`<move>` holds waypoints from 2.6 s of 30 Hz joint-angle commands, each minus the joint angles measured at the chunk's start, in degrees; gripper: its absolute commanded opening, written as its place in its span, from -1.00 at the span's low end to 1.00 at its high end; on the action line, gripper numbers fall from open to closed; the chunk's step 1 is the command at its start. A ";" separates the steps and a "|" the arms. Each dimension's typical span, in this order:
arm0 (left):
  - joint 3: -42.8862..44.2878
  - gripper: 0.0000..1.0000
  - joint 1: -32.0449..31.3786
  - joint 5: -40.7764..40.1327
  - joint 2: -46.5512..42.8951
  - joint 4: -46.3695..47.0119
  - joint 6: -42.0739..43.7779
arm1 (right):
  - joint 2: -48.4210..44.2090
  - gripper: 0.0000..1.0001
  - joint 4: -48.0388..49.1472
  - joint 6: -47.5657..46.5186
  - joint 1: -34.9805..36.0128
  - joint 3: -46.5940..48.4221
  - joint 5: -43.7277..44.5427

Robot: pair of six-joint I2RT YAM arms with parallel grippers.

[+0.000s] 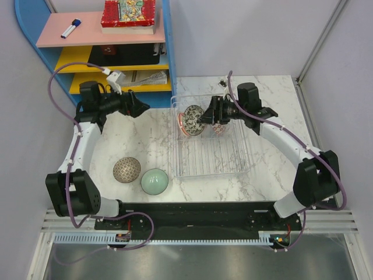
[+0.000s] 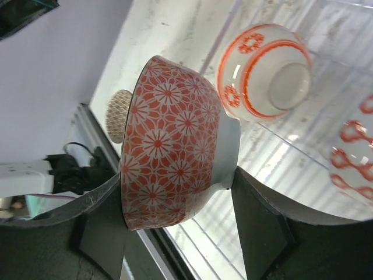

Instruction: Load the bowls into the dish rack

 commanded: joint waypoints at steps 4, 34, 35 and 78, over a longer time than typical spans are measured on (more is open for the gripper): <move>-6.71 0.99 8.31 2.97 -6.50 -9.08 6.01 | -9.86 -1.00 -13.81 -18.11 0.17 2.82 14.51; -15.51 0.99 13.06 3.67 -6.68 -12.80 16.30 | -14.53 -1.00 -18.05 -43.77 14.23 -11.50 61.79; -15.51 0.99 12.98 3.67 -6.59 -12.71 16.39 | -12.87 -1.00 -17.43 -44.13 15.63 -11.42 63.28; -15.95 0.99 13.77 4.73 -7.12 -12.45 17.10 | 2.88 0.95 -9.34 -57.14 33.04 -16.08 84.30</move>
